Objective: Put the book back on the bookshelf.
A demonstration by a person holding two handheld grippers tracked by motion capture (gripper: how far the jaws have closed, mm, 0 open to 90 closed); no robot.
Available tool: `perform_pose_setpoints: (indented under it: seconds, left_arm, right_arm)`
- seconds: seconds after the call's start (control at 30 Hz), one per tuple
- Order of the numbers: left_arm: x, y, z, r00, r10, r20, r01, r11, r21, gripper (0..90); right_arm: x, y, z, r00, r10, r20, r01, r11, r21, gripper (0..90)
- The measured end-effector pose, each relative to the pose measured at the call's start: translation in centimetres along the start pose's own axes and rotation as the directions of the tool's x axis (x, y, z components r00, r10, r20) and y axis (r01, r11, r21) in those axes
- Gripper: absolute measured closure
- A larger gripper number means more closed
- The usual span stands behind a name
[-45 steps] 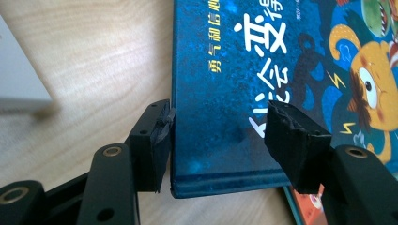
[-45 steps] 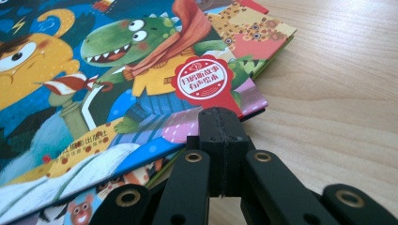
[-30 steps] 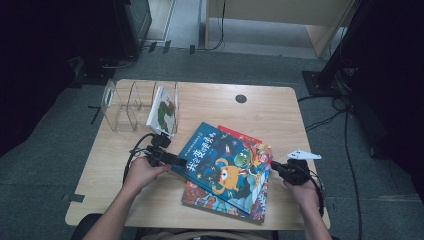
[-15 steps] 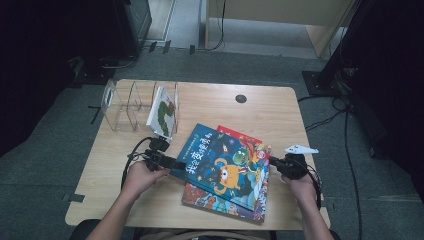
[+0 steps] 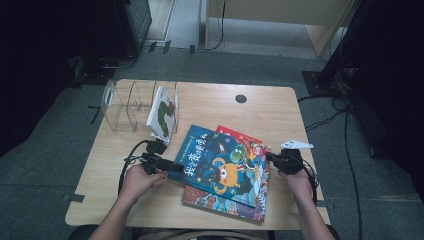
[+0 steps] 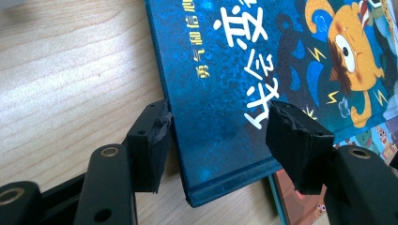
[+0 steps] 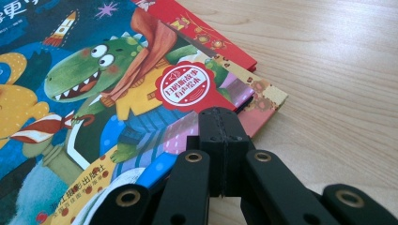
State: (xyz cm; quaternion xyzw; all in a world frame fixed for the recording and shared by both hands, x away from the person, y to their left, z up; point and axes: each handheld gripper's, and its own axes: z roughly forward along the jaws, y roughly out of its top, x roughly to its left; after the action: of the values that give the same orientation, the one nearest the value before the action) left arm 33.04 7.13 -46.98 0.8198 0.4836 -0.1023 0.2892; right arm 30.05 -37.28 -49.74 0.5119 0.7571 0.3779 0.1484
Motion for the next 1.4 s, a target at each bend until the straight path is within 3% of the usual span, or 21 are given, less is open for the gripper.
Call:
perform_pose_setpoints:
  seconds: [0.63,0.73,1.03,1.4]
  left_arm:
    - [0.3,0.0,-0.1,0.9999,-0.007,-0.008,0.007,1.0000,0.003,42.0]
    - [0.5,0.3,0.1,0.9997,-0.011,-0.022,0.011,0.9999,0.006,41.7]
    - [1.6,2.3,0.7,0.9996,-0.026,-0.012,0.026,0.9995,0.015,41.2]
    - [2.4,4.1,1.5,0.9991,-0.038,-0.017,0.038,0.9986,0.035,41.5]
  right_arm:
    - [0.0,0.7,0.8,1.0000,-0.007,-0.004,0.007,1.000,0.001,90.0]
    - [0.0,0.7,0.7,0.9999,-0.009,-0.013,0.009,1.000,0.009,90.0]
    - [0.4,-0.1,-0.1,0.9994,-0.014,-0.032,0.015,1.000,0.016,90.0]
    - [1.7,-0.8,-0.6,0.9983,-0.040,-0.043,0.041,0.999,0.022,90.0]
